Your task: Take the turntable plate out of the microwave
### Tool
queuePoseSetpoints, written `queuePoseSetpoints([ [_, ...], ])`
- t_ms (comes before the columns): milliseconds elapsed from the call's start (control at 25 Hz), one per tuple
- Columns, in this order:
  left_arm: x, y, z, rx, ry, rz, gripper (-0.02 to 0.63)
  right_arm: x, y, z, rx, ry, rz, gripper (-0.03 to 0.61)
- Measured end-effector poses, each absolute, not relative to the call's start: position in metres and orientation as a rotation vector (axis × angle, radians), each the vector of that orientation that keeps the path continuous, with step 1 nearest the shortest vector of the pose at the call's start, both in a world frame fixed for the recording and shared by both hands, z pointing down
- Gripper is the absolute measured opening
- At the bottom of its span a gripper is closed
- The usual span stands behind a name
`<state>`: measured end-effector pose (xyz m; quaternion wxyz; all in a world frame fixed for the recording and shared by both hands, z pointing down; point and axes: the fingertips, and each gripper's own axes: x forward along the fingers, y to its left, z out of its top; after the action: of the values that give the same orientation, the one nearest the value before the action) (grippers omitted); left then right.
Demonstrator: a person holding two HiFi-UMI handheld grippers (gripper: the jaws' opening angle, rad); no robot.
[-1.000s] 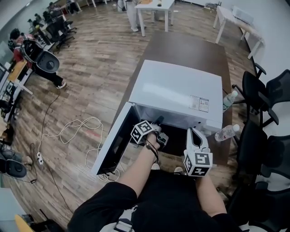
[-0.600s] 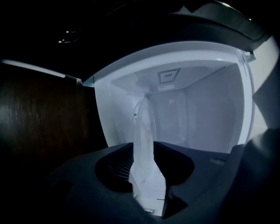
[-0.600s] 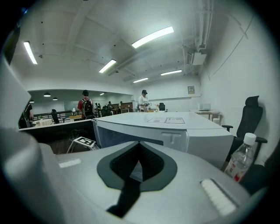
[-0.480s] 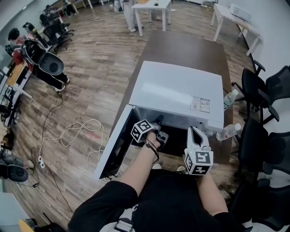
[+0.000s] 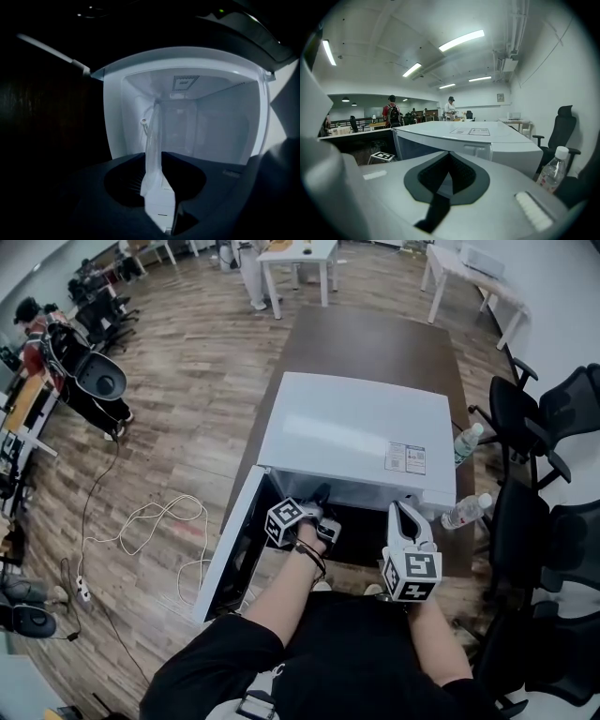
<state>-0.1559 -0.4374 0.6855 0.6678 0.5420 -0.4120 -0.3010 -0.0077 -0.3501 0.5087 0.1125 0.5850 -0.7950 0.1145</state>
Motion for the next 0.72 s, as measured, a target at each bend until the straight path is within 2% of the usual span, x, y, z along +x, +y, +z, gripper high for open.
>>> queuePoseSetpoints([
  [280, -0.137, -0.443, 0.667, 1.311, -0.818, -0.711, 0.091, -0.006, -0.354, 0.508, 1.720, -2.327, 0.328, 0.009],
  [440, -0.131, -0.447, 0.673, 1.321, -0.848, -0.654, 0.128, -0.005, -0.354, 0.506, 1.722, -2.319, 0.317, 0.009],
  [720, -0.123, -0.454, 0.672, 1.329, -0.855, -0.656, 0.123, 0.004, -0.355, 0.506, 1.748, -2.298, 0.314, 0.009],
])
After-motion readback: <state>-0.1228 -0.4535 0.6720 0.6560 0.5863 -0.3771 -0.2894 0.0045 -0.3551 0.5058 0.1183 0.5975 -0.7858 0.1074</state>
